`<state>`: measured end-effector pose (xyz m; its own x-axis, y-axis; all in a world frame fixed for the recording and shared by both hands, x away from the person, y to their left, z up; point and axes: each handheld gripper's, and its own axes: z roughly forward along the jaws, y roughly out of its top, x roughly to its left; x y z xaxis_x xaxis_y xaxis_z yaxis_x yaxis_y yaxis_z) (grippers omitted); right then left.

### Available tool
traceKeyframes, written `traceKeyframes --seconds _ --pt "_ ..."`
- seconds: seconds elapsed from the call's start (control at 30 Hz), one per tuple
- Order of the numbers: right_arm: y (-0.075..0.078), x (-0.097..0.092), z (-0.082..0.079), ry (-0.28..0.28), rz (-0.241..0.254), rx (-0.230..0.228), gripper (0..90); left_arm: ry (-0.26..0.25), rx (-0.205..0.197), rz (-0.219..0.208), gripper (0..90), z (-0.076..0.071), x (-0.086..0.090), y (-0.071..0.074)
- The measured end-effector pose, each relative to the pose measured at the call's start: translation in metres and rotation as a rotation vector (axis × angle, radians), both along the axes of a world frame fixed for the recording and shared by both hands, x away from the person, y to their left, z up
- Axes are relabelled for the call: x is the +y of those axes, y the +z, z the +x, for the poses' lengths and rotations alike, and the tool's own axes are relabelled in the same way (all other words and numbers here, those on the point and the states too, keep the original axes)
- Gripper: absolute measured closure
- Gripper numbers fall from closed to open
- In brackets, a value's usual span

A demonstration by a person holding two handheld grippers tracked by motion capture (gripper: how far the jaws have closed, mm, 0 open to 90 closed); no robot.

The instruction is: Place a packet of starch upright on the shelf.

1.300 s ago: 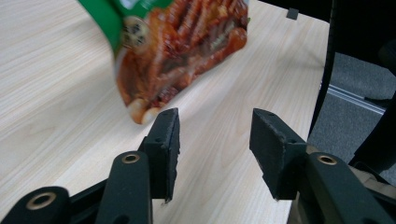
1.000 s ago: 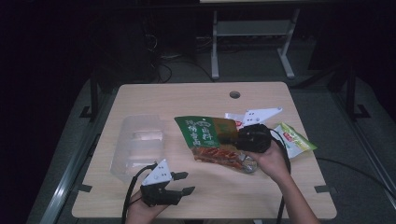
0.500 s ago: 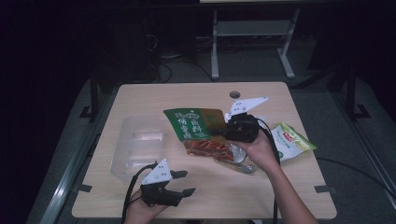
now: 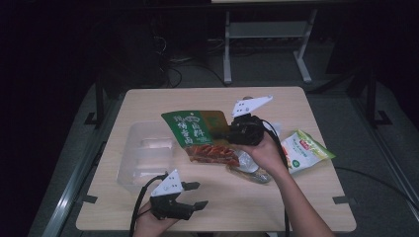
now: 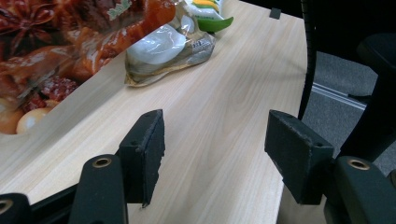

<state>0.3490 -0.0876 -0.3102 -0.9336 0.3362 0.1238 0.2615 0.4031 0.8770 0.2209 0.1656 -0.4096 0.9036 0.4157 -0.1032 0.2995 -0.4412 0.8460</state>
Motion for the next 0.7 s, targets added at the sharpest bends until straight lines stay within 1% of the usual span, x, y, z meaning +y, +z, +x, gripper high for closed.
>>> traceKeyframes --seconds 0.03,0.1,0.17,0.2,0.27,0.3,0.37,0.4,0.43,0.47,0.53,0.57,0.6,0.63,0.67,0.7 --pt "0.001 0.001 0.001 0.004 -0.002 -0.002 89.8 -0.007 -0.004 0.002 37.5 -0.001 0.000 0.001" --pt "0.002 0.003 0.001 0.003 0.002 -0.002 89.7 -0.004 -0.003 -0.001 37.6 -0.002 0.000 0.001" --pt "0.005 0.009 0.004 0.006 0.001 -0.003 89.8 -0.009 -0.008 0.006 37.3 -0.003 0.000 0.001" --pt "0.006 0.011 0.005 0.009 0.001 -0.014 89.8 -0.012 -0.011 0.008 37.3 -0.003 0.001 0.002" --pt "0.008 0.013 0.006 0.010 -0.001 -0.009 89.8 -0.011 -0.009 0.003 36.9 -0.002 0.001 0.002" --pt "0.010 0.019 0.008 0.015 -0.009 -0.016 89.8 -0.012 -0.008 -0.001 36.9 -0.002 0.002 0.003" --pt "0.014 0.025 0.010 0.017 -0.009 -0.007 89.8 -0.011 -0.007 -0.002 36.7 -0.002 0.003 0.004" --pt "0.015 0.028 0.012 0.019 -0.010 -0.012 89.8 -0.010 -0.005 -0.005 36.6 -0.002 0.003 0.004" --pt "0.016 0.032 0.013 0.017 -0.004 -0.002 89.8 -0.010 -0.005 -0.005 36.5 -0.002 0.003 0.004" --pt "0.017 0.035 0.016 0.025 -0.005 -0.009 89.8 -0.011 -0.006 -0.004 36.4 -0.002 0.003 0.004" --pt "0.018 0.041 0.020 0.028 0.001 -0.004 89.8 -0.006 -0.010 0.001 35.7 -0.002 0.003 0.003" --pt "0.018 0.041 0.020 0.028 0.001 -0.004 89.8 -0.006 -0.010 0.001 35.1 -0.002 0.003 0.003" --pt "0.019 0.047 0.022 0.026 0.007 0.001 89.8 -0.002 0.000 -0.009 34.9 -0.002 0.004 0.002" --pt "0.019 0.047 0.022 0.026 0.007 0.001 89.8 -0.002 0.000 -0.009 35.0 -0.002 0.004 0.002" --pt "0.020 0.054 0.025 0.030 0.002 -0.002 89.8 -0.003 0.000 0.003 34.8 -0.003 0.003 0.003" --pt "0.021 0.057 0.027 0.032 -0.003 -0.001 89.7 -0.003 0.000 0.003 34.6 -0.003 0.003 0.003"
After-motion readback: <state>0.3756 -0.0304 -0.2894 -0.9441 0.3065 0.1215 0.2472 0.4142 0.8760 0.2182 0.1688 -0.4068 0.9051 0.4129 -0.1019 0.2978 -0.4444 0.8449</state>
